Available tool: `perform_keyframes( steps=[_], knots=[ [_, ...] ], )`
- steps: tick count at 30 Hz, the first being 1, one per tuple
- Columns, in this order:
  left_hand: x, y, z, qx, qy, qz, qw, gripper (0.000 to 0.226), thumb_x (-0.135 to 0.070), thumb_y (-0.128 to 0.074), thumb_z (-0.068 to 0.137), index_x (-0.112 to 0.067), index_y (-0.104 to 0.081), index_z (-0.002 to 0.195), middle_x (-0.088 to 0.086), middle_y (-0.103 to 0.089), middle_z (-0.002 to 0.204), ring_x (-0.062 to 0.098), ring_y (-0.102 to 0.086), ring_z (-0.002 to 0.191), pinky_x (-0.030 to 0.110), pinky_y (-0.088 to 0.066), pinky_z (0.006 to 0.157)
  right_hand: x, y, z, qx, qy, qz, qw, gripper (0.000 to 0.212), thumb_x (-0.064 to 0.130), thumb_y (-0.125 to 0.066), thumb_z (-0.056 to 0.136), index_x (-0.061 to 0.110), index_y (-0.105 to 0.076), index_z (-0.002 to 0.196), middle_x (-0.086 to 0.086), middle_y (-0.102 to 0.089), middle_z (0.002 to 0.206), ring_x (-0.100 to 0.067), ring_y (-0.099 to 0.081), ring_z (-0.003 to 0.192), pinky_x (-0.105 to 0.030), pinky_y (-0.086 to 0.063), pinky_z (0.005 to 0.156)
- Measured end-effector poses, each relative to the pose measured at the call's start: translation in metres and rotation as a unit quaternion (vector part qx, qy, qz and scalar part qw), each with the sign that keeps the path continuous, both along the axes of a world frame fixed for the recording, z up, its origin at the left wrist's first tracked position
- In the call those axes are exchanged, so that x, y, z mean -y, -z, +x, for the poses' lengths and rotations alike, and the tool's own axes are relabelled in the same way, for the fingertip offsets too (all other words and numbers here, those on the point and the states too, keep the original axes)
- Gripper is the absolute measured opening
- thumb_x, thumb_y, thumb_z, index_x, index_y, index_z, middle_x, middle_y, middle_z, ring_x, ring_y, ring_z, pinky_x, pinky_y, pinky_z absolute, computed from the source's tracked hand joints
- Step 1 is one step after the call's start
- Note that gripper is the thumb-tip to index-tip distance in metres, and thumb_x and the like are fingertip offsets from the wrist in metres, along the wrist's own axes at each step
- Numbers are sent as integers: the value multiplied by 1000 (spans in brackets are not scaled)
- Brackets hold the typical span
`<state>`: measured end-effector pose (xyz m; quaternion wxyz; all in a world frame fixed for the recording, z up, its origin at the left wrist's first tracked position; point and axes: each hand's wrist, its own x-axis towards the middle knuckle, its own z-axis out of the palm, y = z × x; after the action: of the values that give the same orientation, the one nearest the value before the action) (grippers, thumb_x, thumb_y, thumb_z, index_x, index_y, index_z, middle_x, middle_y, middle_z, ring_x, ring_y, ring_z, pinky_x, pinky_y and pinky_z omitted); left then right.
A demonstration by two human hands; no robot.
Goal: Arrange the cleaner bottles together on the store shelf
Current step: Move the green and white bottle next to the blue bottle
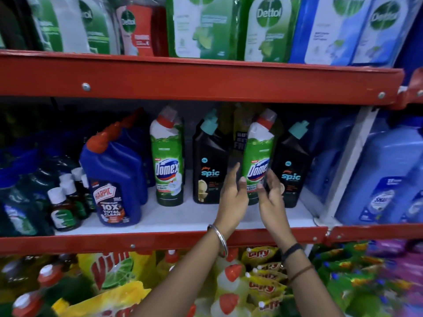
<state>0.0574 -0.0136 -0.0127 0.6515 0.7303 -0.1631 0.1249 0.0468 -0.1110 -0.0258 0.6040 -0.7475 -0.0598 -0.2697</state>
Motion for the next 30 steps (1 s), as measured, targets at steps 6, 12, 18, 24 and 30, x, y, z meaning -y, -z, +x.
perform_keyframes(
  steps=[6,12,18,24,30],
  knots=[
    [15,3,20,-1,-46,26,999,42,-27,-52,90,-22,-45,131,6,-62,126,19,-60,111,34,-49,93,5,-1,9,-7,-7,-38,999,56,-4,-38,91,15,-28,143,16,-46,134,-3,-43,121,5,-31,88],
    [20,6,32,-20,-106,54,993,38,-14,-62,83,-22,-53,119,6,-69,113,23,-64,104,46,-53,88,11,3,12,16,63,-78,995,61,-12,-38,82,10,-37,140,-10,-59,128,-11,-53,108,7,-34,80],
    [13,5,21,-15,-113,18,993,37,-9,-64,80,-19,-54,114,2,-70,109,20,-65,104,45,-54,90,13,-4,2,38,107,-54,992,48,-3,-48,89,4,-40,137,-10,-57,119,-14,-57,101,-5,-45,81],
    [-14,-7,-6,13,-61,-21,998,31,-3,-60,84,-24,-55,107,-19,-64,97,0,-62,96,34,-53,90,6,-11,-6,32,57,-22,998,38,13,-57,90,16,-52,127,-7,-56,117,-2,-61,98,-7,-48,71],
    [-57,-10,-25,28,-79,-37,996,31,1,-56,86,-20,-51,109,3,-67,105,11,-64,102,31,-53,89,-33,-14,-21,44,15,4,999,29,10,-61,87,17,-56,114,13,-62,103,17,-58,91,-5,-47,71]
  ],
)
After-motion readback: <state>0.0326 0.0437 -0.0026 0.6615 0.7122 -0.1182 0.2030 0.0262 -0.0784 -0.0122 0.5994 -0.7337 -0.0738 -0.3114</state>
